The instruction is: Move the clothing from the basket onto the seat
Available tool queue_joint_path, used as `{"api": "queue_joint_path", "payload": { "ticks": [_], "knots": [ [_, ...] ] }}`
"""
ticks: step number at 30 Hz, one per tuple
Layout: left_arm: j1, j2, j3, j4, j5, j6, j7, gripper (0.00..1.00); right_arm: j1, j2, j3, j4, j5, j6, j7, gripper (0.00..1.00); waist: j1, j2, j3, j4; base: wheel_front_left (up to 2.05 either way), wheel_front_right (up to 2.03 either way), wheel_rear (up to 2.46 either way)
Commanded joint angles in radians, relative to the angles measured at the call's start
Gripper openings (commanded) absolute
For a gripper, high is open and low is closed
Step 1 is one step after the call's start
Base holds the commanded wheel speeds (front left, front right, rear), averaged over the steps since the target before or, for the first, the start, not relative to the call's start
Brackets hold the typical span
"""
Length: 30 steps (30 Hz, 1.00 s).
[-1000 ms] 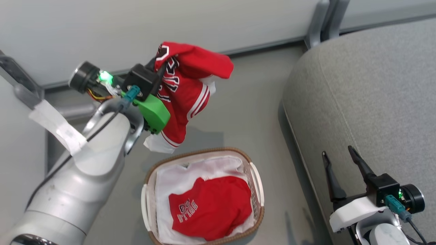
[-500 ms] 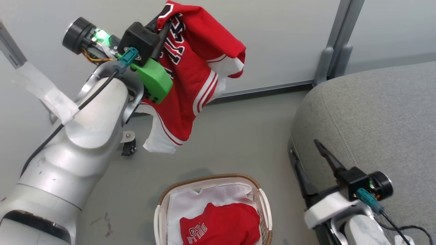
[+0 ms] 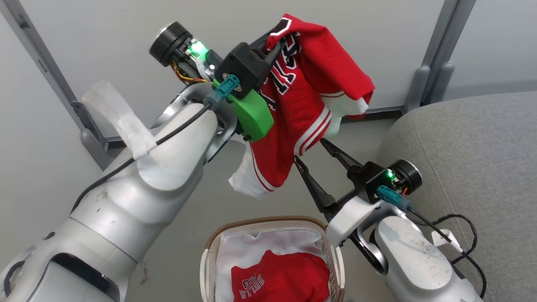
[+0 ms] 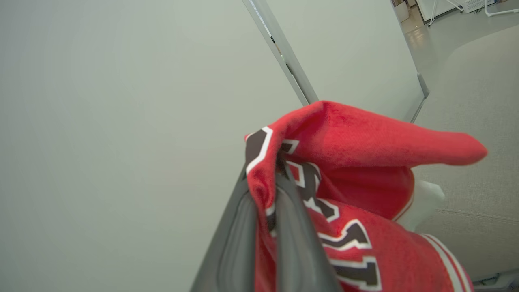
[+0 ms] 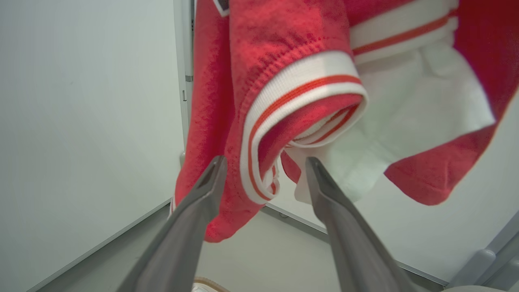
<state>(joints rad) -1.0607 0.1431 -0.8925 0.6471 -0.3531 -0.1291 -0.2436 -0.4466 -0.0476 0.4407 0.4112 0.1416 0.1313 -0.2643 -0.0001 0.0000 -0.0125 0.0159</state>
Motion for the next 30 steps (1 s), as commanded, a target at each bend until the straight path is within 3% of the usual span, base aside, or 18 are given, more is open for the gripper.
{"api": "queue_joint_path", "payload": {
  "ticks": [1,9,10,12,13,14,29,30],
  "knots": [
    [-0.021,-0.005,-0.015,-0.007,-0.008,-0.002,-0.004,0.00,-0.022,-0.005,0.013,0.026,0.014,-0.001,0.000,1.00,0.0001,0.0000,-0.002,0.011,0.00,0.00,0.00],
    [-0.022,-0.031,-0.099,-0.042,-0.061,-0.001,-0.001,0.00,-0.115,-0.004,0.088,0.093,0.103,-0.001,0.000,1.00,0.0001,0.0000,-0.004,0.034,0.00,0.00,0.00],
    [-0.020,-0.031,-0.103,-0.043,-0.066,-0.001,-0.002,0.00,-0.121,-0.005,0.098,0.088,0.114,-0.001,0.000,0.86,0.0001,0.0000,-0.005,0.035,0.00,0.00,0.00],
    [-0.010,-0.029,-0.110,-0.044,-0.080,-0.001,-0.003,0.00,-0.126,-0.005,0.109,0.080,0.128,-0.001,0.000,0.39,0.0001,0.0000,-0.006,0.035,0.00,0.00,0.00],
    [-0.004,-0.028,-0.111,-0.045,-0.087,-0.001,-0.003,0.00,-0.126,-0.005,0.112,0.078,0.132,-0.001,0.000,0.35,0.0001,0.0000,-0.007,0.034,0.00,0.00,0.00],
    [0.003,-0.025,-0.112,-0.043,-0.097,-0.001,-0.003,0.00,-0.127,-0.005,0.113,0.070,0.132,-0.001,0.000,0.02,0.0001,0.0000,-0.007,0.034,0.00,0.00,0.00],
    [0.077,-0.003,-0.084,0.020,-0.174,0.009,-0.012,0.00,-0.087,-0.005,0.071,0.037,0.097,-0.001,0.000,0.00,0.0001,0.0000,-0.009,0.018,0.00,0.00,0.00],
    [0.086,-0.005,-0.077,0.021,-0.180,0.012,-0.014,0.21,-0.083,-0.005,0.063,0.034,0.094,-0.001,0.000,0.00,0.0001,0.0000,-0.009,0.018,0.00,0.00,0.00]
  ]
}}
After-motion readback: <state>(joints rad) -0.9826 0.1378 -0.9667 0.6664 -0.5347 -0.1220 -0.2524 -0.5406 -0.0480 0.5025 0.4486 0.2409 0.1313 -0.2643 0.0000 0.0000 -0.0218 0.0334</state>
